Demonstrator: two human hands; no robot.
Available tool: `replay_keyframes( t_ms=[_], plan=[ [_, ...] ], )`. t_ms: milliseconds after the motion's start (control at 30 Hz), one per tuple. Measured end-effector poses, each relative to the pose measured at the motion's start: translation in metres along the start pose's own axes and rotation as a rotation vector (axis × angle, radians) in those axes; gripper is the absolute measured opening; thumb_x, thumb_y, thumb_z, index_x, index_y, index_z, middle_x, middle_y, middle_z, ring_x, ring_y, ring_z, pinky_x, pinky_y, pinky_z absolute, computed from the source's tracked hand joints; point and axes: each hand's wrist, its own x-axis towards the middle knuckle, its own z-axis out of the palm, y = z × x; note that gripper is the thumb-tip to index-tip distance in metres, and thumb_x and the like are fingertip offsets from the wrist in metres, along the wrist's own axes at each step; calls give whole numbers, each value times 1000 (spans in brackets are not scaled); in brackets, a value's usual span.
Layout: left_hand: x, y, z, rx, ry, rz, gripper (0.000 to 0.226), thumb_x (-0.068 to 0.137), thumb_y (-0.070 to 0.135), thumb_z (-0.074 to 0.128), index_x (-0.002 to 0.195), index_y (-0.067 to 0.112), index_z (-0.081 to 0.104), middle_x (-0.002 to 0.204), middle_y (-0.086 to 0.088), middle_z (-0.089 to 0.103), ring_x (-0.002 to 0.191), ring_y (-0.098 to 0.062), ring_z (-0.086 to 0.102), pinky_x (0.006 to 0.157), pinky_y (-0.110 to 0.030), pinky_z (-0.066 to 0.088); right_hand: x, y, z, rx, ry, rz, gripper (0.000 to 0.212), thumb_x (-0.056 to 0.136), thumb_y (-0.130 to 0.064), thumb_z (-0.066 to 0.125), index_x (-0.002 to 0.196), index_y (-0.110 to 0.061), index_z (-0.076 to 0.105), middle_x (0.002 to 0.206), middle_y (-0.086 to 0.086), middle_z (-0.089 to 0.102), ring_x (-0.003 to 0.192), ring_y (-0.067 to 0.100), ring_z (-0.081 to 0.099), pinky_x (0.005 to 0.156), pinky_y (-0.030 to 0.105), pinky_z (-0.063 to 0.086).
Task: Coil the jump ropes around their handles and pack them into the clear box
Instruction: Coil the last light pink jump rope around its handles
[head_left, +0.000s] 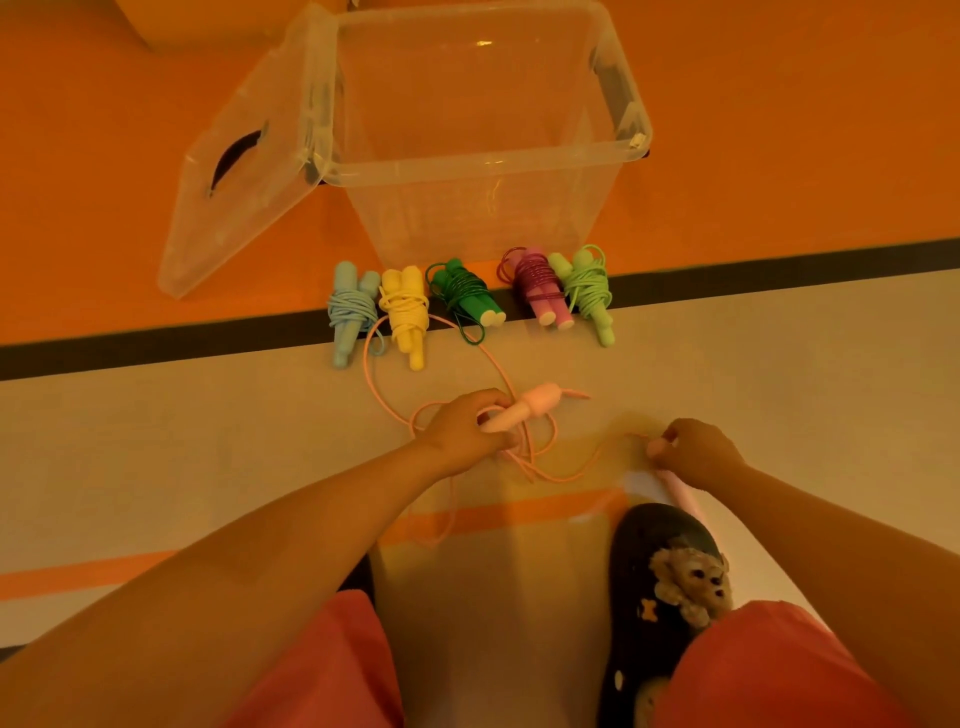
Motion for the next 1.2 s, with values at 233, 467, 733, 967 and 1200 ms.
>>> replay_keyframes(
  t_ms=[233,467,733,967,1200],
  plan=[
    [2,21,-5,-47,-90,-175,28,90,34,61,98,8,70,89,-6,62,83,-17,53,67,-28,36,-14,-59,-9,473,-2,-289,27,85,-28,68,108,-18,60,100,9,61,86,24,60,76,36,56],
    [-15,79,-42,-77,-276,-189,30,94,27,57,117,8,64,93,1,59,80,-8,50,63,-14,39,-55,-134,-49,925,-195,-403,12,91,-26,60,92,-13,59,79,3,61,64,11,60,51,19,52],
    [-70,180,-129,-729,-27,62,28,103,30,38,129,26,47,107,-6,70,88,-20,70,72,-39,58,-143,-207,-163,1236,-69,-683,11,90,-22,62,94,-15,55,87,5,65,74,18,65,63,32,57],
    [-162,265,-165,-691,68,344,30,91,22,60,118,33,50,94,-6,72,66,-17,67,50,-25,48,-262,-231,-238,1204,217,-946,19,89,-25,62,106,-17,63,89,-7,69,83,8,65,67,25,54],
    [-226,312,-170,-693,235,424,10,92,23,61,100,17,62,76,-6,72,59,-18,66,54,-27,48,-348,-222,-266,1227,371,-1065,17,93,-23,56,107,-19,64,86,-12,67,72,-3,61,59,14,47]
  ],
)
